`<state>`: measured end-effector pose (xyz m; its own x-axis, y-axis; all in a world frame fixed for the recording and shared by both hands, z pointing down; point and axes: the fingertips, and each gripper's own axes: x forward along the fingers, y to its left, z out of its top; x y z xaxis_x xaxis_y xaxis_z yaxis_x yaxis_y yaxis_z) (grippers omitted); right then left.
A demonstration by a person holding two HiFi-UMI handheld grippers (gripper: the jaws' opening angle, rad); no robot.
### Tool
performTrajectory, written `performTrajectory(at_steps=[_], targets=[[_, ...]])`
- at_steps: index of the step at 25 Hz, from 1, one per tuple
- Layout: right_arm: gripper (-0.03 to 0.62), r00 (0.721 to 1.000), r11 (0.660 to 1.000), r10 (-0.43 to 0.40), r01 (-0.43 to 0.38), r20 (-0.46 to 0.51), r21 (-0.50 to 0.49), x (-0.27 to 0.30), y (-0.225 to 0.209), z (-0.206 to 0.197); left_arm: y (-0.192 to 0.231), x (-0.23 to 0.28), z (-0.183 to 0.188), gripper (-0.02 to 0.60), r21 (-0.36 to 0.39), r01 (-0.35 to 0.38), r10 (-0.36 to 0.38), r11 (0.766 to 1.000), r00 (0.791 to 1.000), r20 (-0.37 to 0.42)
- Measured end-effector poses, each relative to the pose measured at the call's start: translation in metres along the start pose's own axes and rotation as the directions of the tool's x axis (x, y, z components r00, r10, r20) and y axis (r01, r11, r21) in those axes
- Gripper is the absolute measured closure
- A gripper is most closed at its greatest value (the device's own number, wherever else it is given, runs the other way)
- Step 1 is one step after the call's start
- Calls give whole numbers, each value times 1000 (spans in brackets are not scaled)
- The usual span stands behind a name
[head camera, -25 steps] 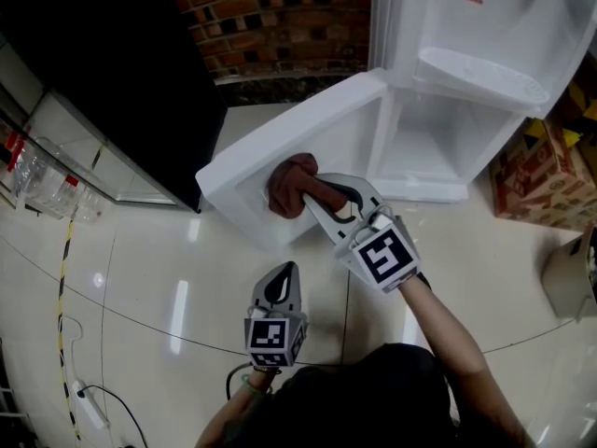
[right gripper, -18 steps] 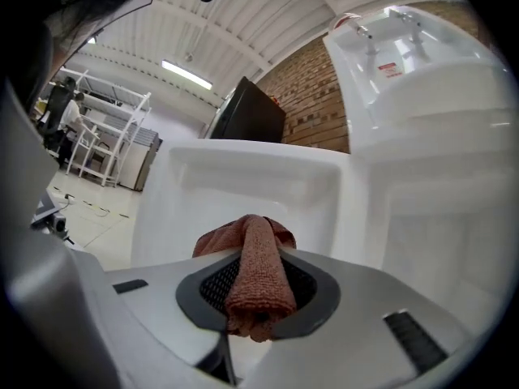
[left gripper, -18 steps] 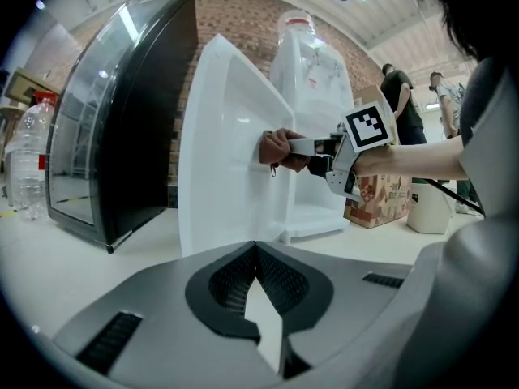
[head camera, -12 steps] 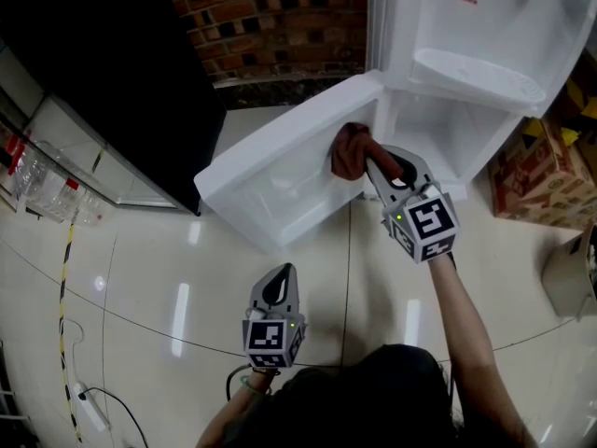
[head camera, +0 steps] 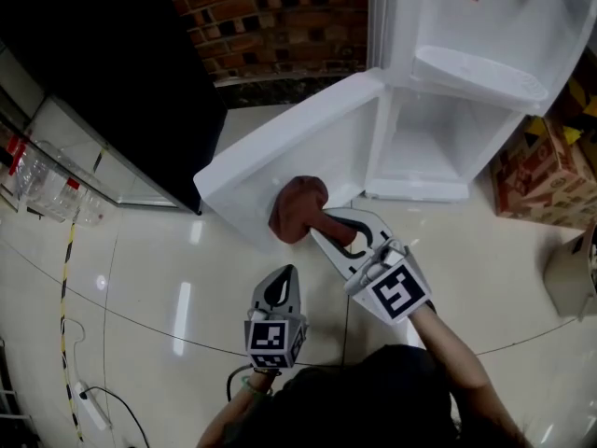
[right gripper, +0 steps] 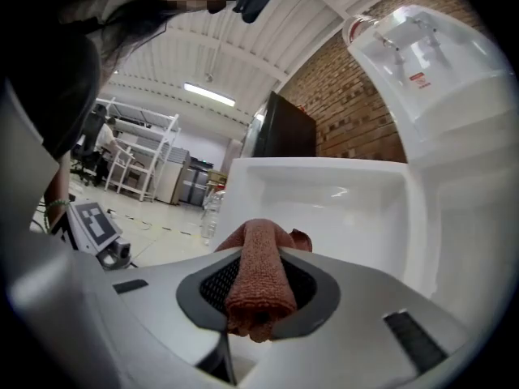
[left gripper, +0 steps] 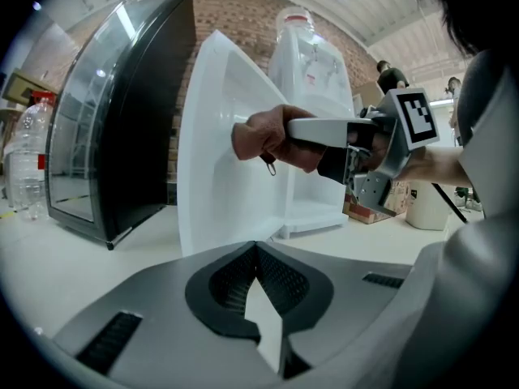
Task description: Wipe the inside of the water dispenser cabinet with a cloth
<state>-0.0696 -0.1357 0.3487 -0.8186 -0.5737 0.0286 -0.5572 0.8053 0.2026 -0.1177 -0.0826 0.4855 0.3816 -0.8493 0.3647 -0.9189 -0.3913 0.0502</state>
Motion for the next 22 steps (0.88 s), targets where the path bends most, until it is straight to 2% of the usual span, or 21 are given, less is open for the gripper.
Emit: performTrajectory(at_steps=[4,10,16,22], targets=[[511,997,997,74,-74,-23,12,20,27,-9,-1,0,-1,604,-2,2,-2,1000,1000,-2],[511,998,999,52,-53,-42,-9,44,6,-22,-6,-2,1,604,8,11,-11,1000,1000,-1],[511,991,995,-102,102,-89,-7,23,-56,-41,-1,-5,5,604,10,0,0,1000,1000,8],[512,949,960,-276,281,-156,10,-17,-125,-66,-7,-4,4,604,18,13,-14,1000,1000,6]])
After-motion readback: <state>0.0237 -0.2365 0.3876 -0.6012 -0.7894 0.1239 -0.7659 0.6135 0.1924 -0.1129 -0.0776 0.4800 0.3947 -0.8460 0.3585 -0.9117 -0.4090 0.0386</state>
